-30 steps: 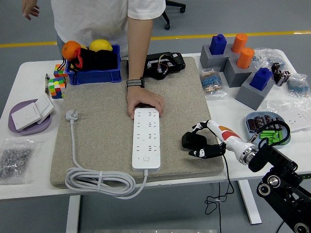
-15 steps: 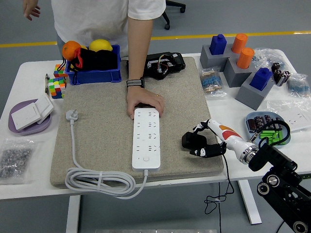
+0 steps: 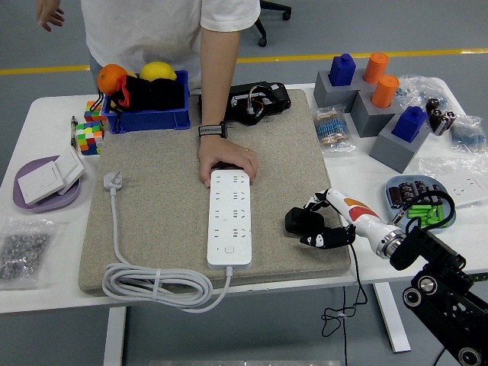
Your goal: Press the white button,pick up the black plug,place it near the board,insert it into the board
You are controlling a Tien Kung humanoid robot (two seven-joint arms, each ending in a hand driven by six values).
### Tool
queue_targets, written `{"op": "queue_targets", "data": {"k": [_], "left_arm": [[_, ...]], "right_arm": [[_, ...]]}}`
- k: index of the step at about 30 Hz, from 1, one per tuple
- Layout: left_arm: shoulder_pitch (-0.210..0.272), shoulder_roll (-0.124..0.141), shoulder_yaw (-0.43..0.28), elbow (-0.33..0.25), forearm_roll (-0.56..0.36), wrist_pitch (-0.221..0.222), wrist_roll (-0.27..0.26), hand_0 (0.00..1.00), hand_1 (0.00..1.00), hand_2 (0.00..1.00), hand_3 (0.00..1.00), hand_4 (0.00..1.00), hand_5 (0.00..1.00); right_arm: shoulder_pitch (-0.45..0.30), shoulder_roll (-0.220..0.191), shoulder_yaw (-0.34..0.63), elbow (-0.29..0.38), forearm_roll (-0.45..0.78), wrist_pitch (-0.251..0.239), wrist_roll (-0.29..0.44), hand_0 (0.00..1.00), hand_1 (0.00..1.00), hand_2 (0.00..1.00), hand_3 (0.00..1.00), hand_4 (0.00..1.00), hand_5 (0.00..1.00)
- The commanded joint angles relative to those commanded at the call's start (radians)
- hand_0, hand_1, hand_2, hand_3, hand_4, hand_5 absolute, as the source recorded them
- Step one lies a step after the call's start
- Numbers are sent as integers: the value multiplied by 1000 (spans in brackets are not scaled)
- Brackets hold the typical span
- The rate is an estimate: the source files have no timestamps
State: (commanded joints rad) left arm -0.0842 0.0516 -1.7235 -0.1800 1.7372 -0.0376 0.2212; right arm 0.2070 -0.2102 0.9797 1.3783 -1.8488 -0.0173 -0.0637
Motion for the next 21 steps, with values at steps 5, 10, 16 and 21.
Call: {"op": "queue_targets", "data": {"k": [5,10,16,21], "left_arm": [[0,0,-4,0,2,2,-1,833,804,783,806,604,498],[-1,1,-5,0,-1,2,-2,833,804,781,807,603,497],[-1,0,-5,0,-1,2,-2,834,802,782,807,602,500],[-1,0,-6,0,-1,1,-1,834,802,782,807,603,497]], "right_arm": [[3,0,-5,-8,-11,-11,4,695,634,630,469,949,109],[5,0,-12,-14,-10,-20,13,619,596,595,469,935,72],[8,1,-17,-19,-2,-23,15,520,531,553,462,924,6],[10,0,-23,-21,8,-23,14,424,467,509,439,926,2]]}}
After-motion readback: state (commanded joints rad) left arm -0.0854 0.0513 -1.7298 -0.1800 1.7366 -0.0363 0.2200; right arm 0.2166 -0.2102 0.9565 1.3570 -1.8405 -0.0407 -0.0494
